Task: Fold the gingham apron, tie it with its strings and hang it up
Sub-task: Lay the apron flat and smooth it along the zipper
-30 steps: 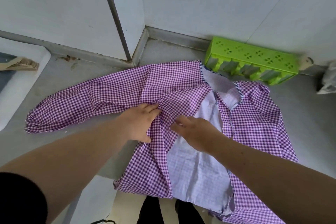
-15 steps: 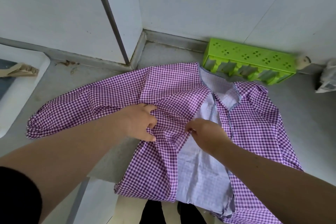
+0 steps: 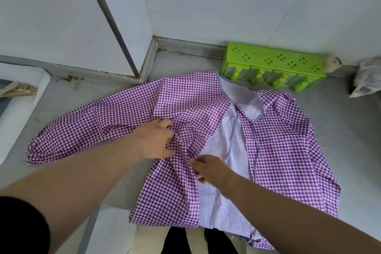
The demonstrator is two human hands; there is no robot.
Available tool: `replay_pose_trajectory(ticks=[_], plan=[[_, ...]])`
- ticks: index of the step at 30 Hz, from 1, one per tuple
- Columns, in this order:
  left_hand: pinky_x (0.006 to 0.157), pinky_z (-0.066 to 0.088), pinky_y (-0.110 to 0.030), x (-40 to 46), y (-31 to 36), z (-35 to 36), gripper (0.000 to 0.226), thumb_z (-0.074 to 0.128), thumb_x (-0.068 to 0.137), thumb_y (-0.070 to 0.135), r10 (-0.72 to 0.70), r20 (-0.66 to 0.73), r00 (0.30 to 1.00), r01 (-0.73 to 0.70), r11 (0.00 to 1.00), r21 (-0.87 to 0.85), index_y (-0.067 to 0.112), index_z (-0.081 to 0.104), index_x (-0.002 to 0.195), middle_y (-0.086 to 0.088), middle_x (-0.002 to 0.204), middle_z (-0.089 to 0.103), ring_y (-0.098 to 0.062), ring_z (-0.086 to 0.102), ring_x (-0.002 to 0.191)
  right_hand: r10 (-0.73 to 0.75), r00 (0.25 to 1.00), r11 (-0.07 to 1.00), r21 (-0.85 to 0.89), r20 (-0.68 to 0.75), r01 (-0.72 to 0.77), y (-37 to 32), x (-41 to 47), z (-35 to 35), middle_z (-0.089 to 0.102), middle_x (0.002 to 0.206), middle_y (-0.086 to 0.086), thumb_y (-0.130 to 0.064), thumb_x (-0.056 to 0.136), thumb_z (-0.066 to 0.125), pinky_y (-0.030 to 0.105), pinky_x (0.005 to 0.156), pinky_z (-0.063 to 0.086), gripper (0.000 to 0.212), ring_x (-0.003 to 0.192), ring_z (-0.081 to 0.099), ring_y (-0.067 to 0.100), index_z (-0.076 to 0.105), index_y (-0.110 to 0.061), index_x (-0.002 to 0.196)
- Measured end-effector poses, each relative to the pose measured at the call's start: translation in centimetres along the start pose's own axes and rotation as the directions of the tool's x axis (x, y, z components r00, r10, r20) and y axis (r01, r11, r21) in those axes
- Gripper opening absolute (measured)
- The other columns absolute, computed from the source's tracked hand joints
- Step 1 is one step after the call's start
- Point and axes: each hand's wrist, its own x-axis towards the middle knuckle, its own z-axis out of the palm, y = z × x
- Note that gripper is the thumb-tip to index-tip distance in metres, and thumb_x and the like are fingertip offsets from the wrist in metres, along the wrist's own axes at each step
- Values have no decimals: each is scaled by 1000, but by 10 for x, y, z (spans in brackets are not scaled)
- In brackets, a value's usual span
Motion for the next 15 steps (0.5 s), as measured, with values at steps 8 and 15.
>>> replay_pose_trajectory(ticks=[8, 15], plan=[[131, 15, -46, -1, -5, 18, 100, 60, 76, 82, -8, -26, 1000, 11, 994, 109, 19, 46, 151, -1, 173, 14, -26, 24, 155, 30, 980, 999, 50, -195, -20, 2, -4, -9, 70, 114, 15, -30, 104, 41, 55, 94, 58, 29, 106, 69, 37, 59, -10, 116], [132, 4, -48, -5, -3, 28, 117, 67, 72, 84, -60, -34, 998, 64, 987, 146, 18, 26, 160, -9, 176, -6, -30, 5, 161, -43, 999, 998, 42, -33, 45, 17, -30, -27, 74, 110, -6, -45, 104, 49, 41, 104, 51, 30, 106, 68, 15, 68, -24, 114]])
